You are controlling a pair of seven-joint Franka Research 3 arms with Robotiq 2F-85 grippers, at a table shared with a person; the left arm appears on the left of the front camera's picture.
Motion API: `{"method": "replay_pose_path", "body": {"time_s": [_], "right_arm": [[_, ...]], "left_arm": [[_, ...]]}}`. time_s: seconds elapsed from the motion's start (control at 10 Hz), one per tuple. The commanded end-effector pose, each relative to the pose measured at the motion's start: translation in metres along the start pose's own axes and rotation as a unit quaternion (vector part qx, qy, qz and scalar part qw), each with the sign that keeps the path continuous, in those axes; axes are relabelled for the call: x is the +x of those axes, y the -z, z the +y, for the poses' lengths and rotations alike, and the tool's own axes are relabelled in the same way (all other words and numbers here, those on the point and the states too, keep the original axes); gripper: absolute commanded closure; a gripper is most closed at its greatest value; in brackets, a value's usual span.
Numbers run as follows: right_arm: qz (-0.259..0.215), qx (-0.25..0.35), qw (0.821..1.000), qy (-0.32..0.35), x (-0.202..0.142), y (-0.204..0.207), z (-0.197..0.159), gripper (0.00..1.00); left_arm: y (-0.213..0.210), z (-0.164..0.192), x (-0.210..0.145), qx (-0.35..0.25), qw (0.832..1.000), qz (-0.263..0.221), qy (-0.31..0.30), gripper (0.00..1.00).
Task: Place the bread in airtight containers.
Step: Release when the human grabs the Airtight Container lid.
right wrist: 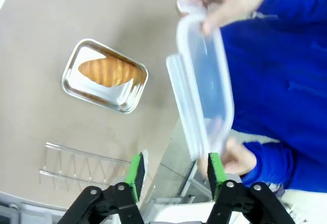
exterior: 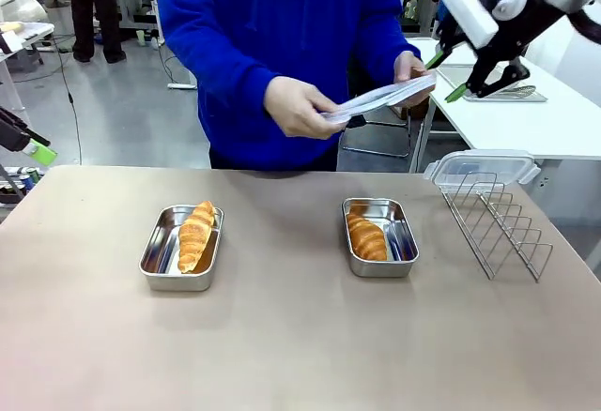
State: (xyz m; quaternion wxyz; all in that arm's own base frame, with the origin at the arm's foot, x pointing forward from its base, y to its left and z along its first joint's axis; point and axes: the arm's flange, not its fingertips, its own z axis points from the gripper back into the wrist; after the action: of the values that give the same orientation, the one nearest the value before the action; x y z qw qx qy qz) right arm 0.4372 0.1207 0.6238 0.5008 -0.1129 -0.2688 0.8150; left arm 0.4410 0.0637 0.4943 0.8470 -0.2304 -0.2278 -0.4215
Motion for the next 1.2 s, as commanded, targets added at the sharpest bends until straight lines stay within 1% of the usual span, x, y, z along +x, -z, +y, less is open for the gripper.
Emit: {"method": "replay_pose_path", "body": {"time_s": [0.0,0.1,0.3,0.4,0.6,0.7,0.8,0.9,1.0,1.1], "right_arm": [[-0.002,-0.013,0.993,0.115,-0.013,-0.038,-0.012,0.0],[-0.026,-0.011,0.98,0.198,-0.036,-0.056,-0.012,0.0],[-0.069,0.014,0.944,0.321,-0.085,-0.074,0.004,0.0],[-0.102,0.016,0.925,0.365,-0.109,-0.082,0.021,0.0],[-0.165,-0.013,0.879,0.448,-0.155,-0.089,0.072,0.0],[-0.18,-0.033,0.858,0.481,-0.172,-0.094,0.099,0.0],[-0.188,-0.049,0.842,0.502,-0.184,-0.097,0.123,0.0],[-0.194,-0.058,0.833,0.515,-0.192,-0.098,0.142,0.0],[-0.209,-0.066,0.827,0.518,-0.197,-0.096,0.156,0.0],[-0.214,-0.069,0.824,0.52,-0.201,-0.093,0.162,0.0]], "left_arm": [[-0.002,-0.001,0.001,-0.001,1.0,0.007,-0.003,0.0],[-0.002,-0.001,0.001,-0.001,1.0,0.007,-0.003,0.0],[-0.002,-0.001,0.001,-0.001,1.0,0.007,-0.003,0.0],[-0.002,-0.001,0.001,-0.001,1.0,0.007,-0.003,0.0],[-0.002,-0.001,0.001,-0.001,1.0,0.007,-0.003,0.0],[-0.002,-0.001,0.001,-0.001,1.0,0.007,-0.003,0.0],[-0.002,-0.001,0.001,-0.001,1.0,0.007,-0.003,0.0],[-0.002,-0.001,0.001,-0.001,1.0,0.007,-0.003,0.0],[-0.002,-0.001,0.001,-0.001,1.0,0.007,-0.003,0.0],[-0.002,-0.001,0.001,-0.001,1.0,0.007,-0.003,0.0]]}}
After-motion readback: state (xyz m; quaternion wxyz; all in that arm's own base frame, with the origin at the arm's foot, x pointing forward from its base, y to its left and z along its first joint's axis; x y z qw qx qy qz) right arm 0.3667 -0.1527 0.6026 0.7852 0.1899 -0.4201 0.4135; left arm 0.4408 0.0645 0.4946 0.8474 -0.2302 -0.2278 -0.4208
